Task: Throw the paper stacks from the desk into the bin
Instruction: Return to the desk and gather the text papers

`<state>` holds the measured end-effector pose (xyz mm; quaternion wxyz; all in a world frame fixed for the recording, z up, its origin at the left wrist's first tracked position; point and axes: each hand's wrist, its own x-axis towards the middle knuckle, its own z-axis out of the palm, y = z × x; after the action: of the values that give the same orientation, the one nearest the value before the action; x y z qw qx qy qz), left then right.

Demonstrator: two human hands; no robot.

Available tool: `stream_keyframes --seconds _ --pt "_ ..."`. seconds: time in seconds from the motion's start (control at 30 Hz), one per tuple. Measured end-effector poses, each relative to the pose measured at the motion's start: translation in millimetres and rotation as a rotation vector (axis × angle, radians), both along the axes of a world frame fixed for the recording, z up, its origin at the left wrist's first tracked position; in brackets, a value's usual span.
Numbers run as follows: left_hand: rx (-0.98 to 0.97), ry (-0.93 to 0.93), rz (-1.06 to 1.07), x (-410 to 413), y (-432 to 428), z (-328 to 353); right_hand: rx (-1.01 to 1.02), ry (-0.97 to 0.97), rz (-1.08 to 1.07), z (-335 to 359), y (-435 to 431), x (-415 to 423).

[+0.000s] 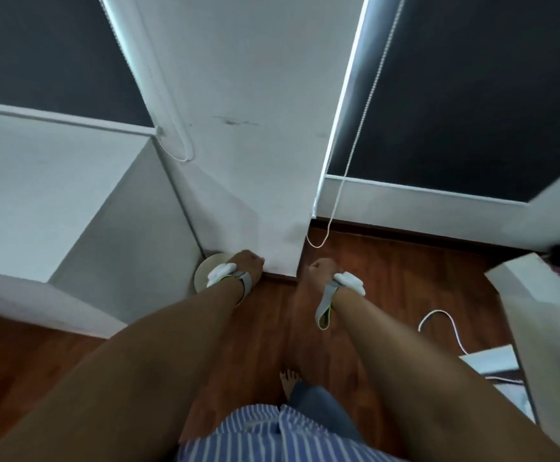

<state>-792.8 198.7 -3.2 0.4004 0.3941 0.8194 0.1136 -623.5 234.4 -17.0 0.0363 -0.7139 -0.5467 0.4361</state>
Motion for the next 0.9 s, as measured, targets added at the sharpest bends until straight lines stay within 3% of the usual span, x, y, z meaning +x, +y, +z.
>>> stream_keyframes --seconds 0.33,0.6,0.9 --pt "0.160 0.205 -0.225 45.3 -53.0 21.7 0.133 -0.105 -0.149 31.5 -91.7 48.0" --pt "0.199 0.142 -0.477 105.7 -76.5 36.2 0.215 -0.417 -0.241 48.6 -150.6 95.4" --pt "0.203 0.015 -0.706 203.6 -112.4 46.5 0.241 -0.409 -0.477 56.9 -219.3 180.4"
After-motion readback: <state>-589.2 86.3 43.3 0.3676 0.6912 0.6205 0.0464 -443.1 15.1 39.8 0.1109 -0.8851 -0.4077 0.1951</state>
